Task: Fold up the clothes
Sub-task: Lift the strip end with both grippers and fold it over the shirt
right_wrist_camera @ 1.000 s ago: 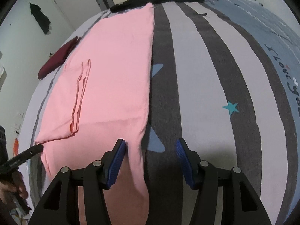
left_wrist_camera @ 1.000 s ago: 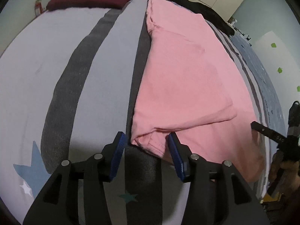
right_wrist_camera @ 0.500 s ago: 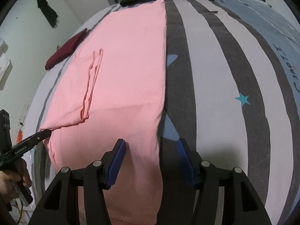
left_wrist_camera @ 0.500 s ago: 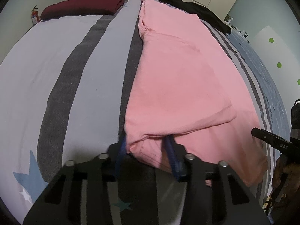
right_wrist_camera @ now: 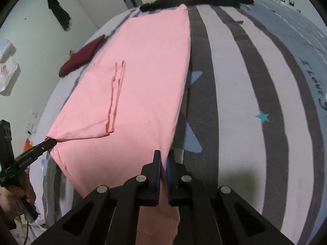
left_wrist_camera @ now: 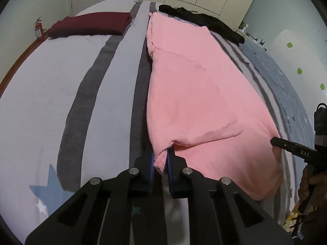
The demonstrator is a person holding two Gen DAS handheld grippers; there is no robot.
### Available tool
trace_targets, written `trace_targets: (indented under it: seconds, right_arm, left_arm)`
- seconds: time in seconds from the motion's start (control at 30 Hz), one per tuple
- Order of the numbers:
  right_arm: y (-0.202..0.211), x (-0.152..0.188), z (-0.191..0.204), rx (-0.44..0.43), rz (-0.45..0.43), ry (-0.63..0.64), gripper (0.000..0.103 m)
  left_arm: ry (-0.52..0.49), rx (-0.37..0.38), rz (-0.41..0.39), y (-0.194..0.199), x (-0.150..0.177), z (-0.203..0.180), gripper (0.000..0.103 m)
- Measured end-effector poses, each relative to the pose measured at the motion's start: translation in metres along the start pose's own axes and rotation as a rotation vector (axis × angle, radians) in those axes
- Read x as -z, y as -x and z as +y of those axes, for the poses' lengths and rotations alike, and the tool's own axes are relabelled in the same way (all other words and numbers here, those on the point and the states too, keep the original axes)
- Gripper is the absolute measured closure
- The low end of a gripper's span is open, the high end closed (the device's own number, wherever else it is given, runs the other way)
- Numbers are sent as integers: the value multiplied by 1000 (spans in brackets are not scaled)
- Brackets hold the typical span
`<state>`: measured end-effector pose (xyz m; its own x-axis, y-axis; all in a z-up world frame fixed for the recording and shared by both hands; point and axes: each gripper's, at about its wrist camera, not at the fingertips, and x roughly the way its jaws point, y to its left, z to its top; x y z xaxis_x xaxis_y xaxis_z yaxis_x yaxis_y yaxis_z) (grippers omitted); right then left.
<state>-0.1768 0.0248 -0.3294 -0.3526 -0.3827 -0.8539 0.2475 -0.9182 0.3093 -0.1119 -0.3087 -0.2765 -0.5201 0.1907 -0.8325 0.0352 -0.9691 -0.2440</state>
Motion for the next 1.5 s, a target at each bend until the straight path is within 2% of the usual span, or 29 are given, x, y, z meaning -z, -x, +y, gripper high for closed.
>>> trace_targets:
  seconds: [0.07,0.17,0.4,0.47,0.67,0.77,0.87,1.03,1.2,1.4,1.5]
  right_arm:
    - [9,6,1,-4,6,-1,99]
    - [33,34,-3,-10,44,15,99]
    - [75,95,10,-36,141,40,99]
    - [86,100,13,-41,139,34,99]
    - [108,73,20,-64,46,3,99]
    - [112,46,26,-65,-5,1,99]
    - [115,15,29,-54,-56,-3,99]
    - [108,-48,32,-37,-129,-19,99]
    - [80,-113,23,-56,-182,-29,99]
    - [12,-188,-3,-92,-148,-17,99]
    - [-25,-217,-17,-101,-108,-37,99]
  left_arm:
    - [2,-2,14,11,11,-1,94]
    - [7,-5,40,29,30,0,95]
    - [35,-19,151,85,97,-8,95]
    - [49,-23,134,95,98,-10,95]
    - [83,10,1,116,54,-16,95]
    - [78,32,-58,122,28,-17,95]
    - [76,48,-99,112,-9,-17,95]
    - [45,62,-146,82,-72,-8,95]
    - [-18,47,-180,41,-140,-1,95]
    - [-33,-15,-128,-45,-205,16,95]
    - [-33,-38,-105,-75,-224,20,95]
